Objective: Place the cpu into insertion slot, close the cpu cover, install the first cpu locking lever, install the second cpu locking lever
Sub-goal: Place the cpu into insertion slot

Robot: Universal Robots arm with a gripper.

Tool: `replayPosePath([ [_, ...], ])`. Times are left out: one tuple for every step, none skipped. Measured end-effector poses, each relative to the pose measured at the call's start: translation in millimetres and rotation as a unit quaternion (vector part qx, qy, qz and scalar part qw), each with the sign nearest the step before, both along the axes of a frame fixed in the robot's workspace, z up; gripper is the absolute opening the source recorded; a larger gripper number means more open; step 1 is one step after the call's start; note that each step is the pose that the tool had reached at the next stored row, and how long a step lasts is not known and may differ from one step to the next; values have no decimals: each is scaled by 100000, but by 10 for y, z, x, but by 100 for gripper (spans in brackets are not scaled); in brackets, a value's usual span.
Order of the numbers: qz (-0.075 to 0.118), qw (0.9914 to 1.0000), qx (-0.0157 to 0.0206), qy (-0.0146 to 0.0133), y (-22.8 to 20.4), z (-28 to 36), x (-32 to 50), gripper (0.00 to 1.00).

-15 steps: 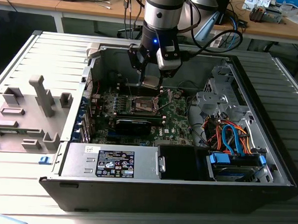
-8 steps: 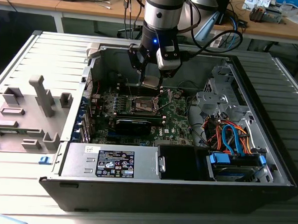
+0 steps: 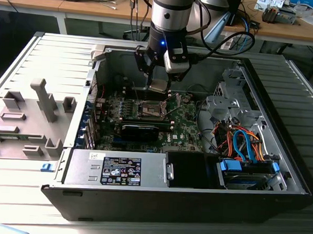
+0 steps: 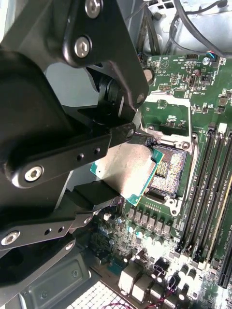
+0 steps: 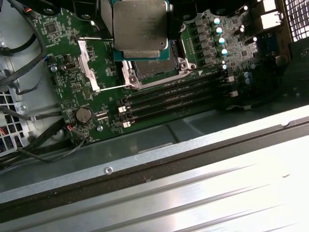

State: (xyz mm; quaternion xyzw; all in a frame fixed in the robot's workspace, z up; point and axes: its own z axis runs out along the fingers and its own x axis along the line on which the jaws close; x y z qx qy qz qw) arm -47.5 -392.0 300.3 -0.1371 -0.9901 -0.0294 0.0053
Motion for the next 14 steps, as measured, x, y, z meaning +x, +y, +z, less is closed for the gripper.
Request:
replayPosePath([
  [-43,100000,-2,0,0,0,0,55],
  [-93,100000,-2,0,0,0,0,55],
  [-137,100000,-3,2,0,0,0,55],
  [-190,100000,-3,2,0,0,0,55],
  [-235,100000,-4,2,0,0,0,55],
  [-290,100000,-3,2,0,0,0,55],
  [-333,99999,-2,3,0,-1,0,55],
  [-381,99999,-3,2,0,-1,0,55],
  [-422,99999,-3,1,0,-1,0,55],
  [-464,99999,-3,1,0,-1,0,55],
  [-520,99999,-2,1,0,-1,0,55],
  [-559,99998,-2,-1,0,-1,0,55],
  [-607,99998,-4,-1,0,-1,0,55],
  [-646,99998,-3,0,0,-1,0,55],
])
